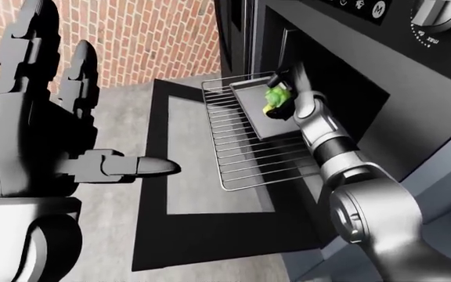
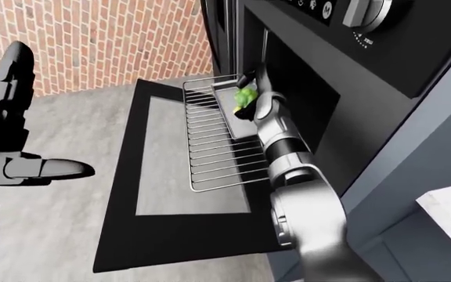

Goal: Place the broccoli on the rack of the oven.

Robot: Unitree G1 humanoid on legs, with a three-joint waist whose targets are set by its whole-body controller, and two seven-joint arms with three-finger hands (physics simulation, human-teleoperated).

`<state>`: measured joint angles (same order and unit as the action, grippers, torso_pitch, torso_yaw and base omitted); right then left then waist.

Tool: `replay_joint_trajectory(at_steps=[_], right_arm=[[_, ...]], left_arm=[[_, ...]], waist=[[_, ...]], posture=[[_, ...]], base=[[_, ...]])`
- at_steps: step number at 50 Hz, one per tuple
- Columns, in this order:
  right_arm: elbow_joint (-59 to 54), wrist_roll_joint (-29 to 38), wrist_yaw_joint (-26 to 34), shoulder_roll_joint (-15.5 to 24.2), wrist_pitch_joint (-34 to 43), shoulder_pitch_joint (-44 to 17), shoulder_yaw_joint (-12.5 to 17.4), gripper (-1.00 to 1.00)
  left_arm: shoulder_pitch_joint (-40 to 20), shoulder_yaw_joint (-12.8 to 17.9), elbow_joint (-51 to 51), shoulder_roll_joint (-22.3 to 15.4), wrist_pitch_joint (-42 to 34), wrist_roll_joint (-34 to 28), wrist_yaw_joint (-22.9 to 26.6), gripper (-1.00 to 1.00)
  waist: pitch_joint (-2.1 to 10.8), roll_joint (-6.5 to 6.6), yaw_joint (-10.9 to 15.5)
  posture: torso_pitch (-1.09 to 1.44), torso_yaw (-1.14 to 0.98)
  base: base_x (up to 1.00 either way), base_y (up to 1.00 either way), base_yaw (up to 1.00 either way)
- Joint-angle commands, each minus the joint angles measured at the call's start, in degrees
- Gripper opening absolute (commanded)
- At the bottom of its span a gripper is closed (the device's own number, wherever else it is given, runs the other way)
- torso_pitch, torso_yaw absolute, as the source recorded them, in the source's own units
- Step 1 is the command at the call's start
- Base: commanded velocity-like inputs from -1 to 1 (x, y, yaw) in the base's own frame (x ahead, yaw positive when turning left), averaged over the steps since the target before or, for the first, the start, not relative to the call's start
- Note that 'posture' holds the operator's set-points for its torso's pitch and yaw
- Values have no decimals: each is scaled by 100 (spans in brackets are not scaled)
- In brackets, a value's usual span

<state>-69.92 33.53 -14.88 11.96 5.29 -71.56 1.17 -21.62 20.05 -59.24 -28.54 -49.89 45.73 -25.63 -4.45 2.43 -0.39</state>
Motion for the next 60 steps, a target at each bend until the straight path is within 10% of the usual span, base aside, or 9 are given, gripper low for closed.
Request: replay_joint_trajectory(at_steps=[1,15,60], right_arm=[[298,39,-126,76,-178,-280,17,-100],[338,40,-120,118,-171,-263,41,-100],[268,38,-233,43,-317,-421,28,-84]], left_arm=[[-149,146,-76,-184,172,224,-195,100],[-355,793,-76,-1599,694,2167,-1482,100],[-138,652,-76,-1467,889,1945,-1400,100]], waist=[[166,7,-4],[-121,106,-52],[-989,135,-124]], posture=[[7,0],[13,0],[42,0]], base=[[0,0,0],[0,0,0],[0,0,0]])
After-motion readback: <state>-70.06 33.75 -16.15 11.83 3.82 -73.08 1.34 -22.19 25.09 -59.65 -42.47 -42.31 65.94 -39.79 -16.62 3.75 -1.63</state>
